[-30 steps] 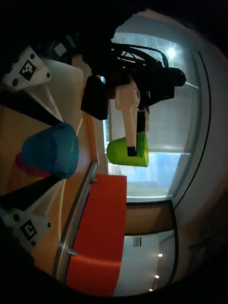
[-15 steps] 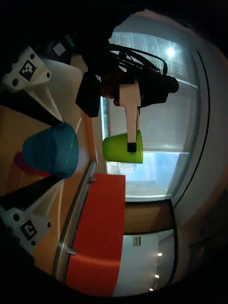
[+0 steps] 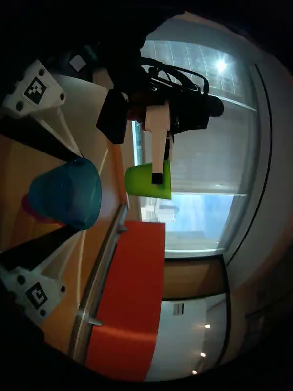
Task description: Pour water
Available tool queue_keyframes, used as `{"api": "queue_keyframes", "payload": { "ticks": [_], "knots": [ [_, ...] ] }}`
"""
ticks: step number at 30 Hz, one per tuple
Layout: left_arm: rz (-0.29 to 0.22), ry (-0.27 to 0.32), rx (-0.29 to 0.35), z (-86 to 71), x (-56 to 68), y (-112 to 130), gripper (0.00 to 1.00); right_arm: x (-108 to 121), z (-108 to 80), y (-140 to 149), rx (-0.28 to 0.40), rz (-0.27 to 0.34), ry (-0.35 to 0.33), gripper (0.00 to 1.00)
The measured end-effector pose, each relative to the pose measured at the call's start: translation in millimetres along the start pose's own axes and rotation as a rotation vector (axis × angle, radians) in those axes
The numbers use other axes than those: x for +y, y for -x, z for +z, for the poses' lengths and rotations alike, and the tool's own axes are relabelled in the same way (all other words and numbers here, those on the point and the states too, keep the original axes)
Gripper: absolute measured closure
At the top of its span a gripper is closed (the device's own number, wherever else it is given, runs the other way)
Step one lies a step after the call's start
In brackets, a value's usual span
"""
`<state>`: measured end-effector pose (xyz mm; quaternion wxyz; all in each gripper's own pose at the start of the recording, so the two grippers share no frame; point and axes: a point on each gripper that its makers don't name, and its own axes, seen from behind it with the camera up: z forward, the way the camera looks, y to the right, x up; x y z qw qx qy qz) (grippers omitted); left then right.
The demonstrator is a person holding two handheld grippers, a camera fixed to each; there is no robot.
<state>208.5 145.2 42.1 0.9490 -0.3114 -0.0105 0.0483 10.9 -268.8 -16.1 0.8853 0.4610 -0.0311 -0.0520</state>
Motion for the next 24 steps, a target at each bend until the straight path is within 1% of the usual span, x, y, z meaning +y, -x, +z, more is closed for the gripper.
{"api": "queue_keyframes", "payload": {
  "ticks": [9, 15, 20, 24],
  "knots": [
    [-0.024, -0.024, -0.045, -9.2, -13.7, 26, 0.14, 16, -9.3, 2, -0.020, -0.003, 0.039, 0.09],
    [-0.009, -0.023, -0.062, -13.6, -14.4, 38, 0.14, 22, -12.1, 3, -0.026, 0.003, 0.052, 0.09],
    [0.007, -0.024, -0.098, -17.2, -13.5, 55, 0.14, 28, -14.5, 10, -0.058, 0.003, 0.061, 0.09],
    [0.008, -0.021, -0.128, -20.6, -14.5, 70, 0.14, 34, -16.3, 17, -0.088, -0.003, 0.067, 0.09]
  ]
}}
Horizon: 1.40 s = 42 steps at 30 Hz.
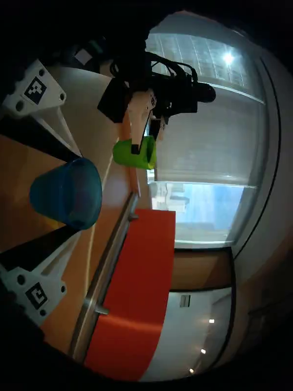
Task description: Pour water
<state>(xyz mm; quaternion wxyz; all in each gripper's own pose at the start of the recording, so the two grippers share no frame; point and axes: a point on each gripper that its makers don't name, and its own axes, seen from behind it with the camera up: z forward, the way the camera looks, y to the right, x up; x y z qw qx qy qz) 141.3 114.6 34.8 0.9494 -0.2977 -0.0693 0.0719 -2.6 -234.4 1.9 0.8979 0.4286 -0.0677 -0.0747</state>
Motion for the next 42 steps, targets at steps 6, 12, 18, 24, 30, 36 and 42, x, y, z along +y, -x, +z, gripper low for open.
{"api": "queue_keyframes", "payload": {
  "ticks": [6, 12, 18, 24, 30, 36, 42],
  "knots": [
    [0.000, 0.010, -0.039, -1.0, 1.7, 19, 0.14, 10, 0.6, 9, -0.028, 0.016, 0.016, 0.09],
    [0.023, 0.021, -0.081, 0.3, 4.5, 37, 0.13, 17, 0.9, 21, -0.063, 0.028, 0.023, 0.09],
    [0.026, 0.050, -0.121, 3.1, 11.2, 58, 0.13, 24, 1.4, 35, -0.119, 0.018, 0.031, 0.09],
    [0.028, 0.084, -0.181, 5.3, 20.4, 84, 0.13, 26, 3.3, 52, -0.185, 0.006, 0.020, 0.09],
    [0.061, 0.115, -0.239, 5.8, 28.6, 109, 0.13, 26, 9.1, 70, -0.248, -0.006, 0.002, 0.09],
    [0.082, 0.143, -0.278, 5.4, 36.1, 128, 0.13, 25, 14.0, 85, -0.288, -0.004, -0.016, 0.09],
    [0.080, 0.171, -0.308, 6.3, 44.0, 142, 0.14, 28, 16.6, 98, -0.322, -0.004, -0.023, 0.09]
  ]
}}
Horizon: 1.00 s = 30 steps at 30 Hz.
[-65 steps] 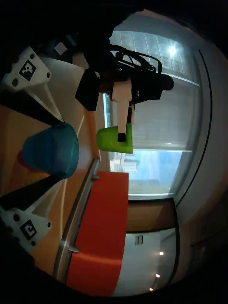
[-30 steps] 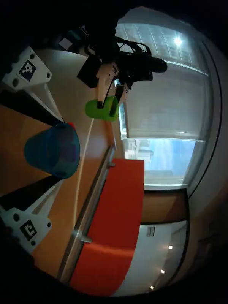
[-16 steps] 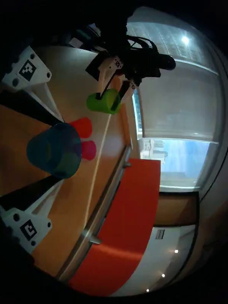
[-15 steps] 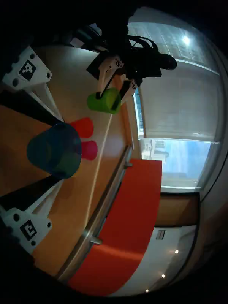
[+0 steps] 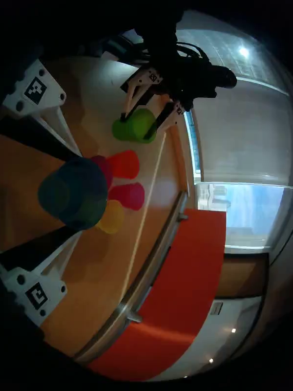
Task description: Pour water
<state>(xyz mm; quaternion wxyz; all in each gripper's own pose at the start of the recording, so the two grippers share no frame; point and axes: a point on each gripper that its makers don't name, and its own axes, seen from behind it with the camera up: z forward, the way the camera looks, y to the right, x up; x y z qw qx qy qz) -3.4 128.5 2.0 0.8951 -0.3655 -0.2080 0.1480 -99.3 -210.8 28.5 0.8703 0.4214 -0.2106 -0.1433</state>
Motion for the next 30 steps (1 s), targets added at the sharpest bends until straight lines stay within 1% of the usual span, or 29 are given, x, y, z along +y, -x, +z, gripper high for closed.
{"api": "queue_keyframes", "payload": {
  "ticks": [6, 15, 20, 23, 30],
  "knots": [
    [-0.002, 0.028, -0.037, 8.1, 6.1, 13, 0.13, 3, 4.1, 8, -0.024, 0.003, -0.002, 0.09],
    [0.014, 0.067, -0.109, 16.8, 14.5, 31, 0.13, 6, 7.5, 26, -0.064, 0.011, -0.009, 0.09],
    [0.014, 0.092, -0.147, 22.3, 20.2, 41, 0.13, 6, 9.9, 34, -0.081, 0.009, -0.015, 0.08],
    [0.011, 0.101, -0.156, 26.4, 21.7, 44, 0.13, 7, 11.3, 36, -0.085, 0.012, -0.016, 0.08],
    [0.014, 0.106, -0.165, 33.0, 20.2, 49, 0.13, 9, 15.0, 44, -0.097, 0.015, -0.017, 0.09]
  ]
}}
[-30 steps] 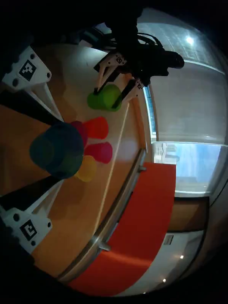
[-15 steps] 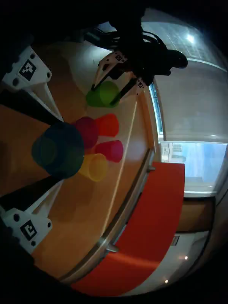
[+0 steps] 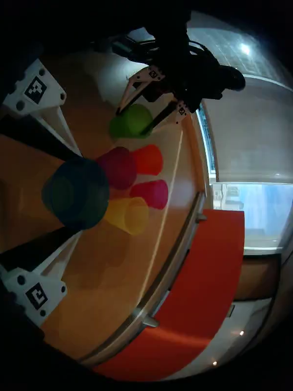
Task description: Pour water
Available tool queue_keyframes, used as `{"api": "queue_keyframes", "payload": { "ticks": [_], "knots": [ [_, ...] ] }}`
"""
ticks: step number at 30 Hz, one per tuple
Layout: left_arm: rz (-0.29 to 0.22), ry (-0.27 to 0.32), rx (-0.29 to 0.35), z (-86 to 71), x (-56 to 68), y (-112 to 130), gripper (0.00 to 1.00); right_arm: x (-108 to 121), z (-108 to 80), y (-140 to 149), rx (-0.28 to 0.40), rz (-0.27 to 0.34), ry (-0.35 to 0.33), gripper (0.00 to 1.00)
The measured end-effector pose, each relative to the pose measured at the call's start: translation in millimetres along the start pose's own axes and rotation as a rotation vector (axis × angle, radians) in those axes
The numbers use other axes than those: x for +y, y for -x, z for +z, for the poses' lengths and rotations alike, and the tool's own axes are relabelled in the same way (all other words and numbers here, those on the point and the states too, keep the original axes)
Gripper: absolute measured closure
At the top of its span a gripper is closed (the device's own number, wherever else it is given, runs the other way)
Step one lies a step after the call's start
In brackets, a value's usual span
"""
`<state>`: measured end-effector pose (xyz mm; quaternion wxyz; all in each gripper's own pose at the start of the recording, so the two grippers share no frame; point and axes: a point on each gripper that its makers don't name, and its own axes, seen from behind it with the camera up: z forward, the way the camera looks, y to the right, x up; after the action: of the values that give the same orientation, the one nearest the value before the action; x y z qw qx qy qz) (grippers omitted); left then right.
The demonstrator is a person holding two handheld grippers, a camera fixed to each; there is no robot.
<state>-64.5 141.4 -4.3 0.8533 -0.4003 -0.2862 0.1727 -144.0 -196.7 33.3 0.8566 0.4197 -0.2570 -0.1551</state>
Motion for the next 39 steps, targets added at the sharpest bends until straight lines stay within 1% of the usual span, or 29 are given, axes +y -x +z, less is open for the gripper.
{"api": "queue_keyframes", "payload": {
  "ticks": [14, 21, 29, 39],
  "knots": [
    [-0.004, 0.011, -0.008, 7.7, -0.4, 7, 0.13, 0, 9.1, 11, -0.009, 0.021, -0.002, 0.08],
    [-0.013, 0.017, -0.006, 6.8, 2.9, 11, 0.13, 1, 12.0, 15, -0.010, 0.028, 0.001, 0.09],
    [-0.018, 0.016, -0.013, 6.5, 2.5, 16, 0.13, 1, 16.9, 21, -0.015, 0.036, 0.005, 0.09],
    [-0.007, 0.010, -0.023, 9.4, 2.1, 20, 0.13, 4, 19.3, 30, -0.019, 0.040, 0.020, 0.08]
  ]
}}
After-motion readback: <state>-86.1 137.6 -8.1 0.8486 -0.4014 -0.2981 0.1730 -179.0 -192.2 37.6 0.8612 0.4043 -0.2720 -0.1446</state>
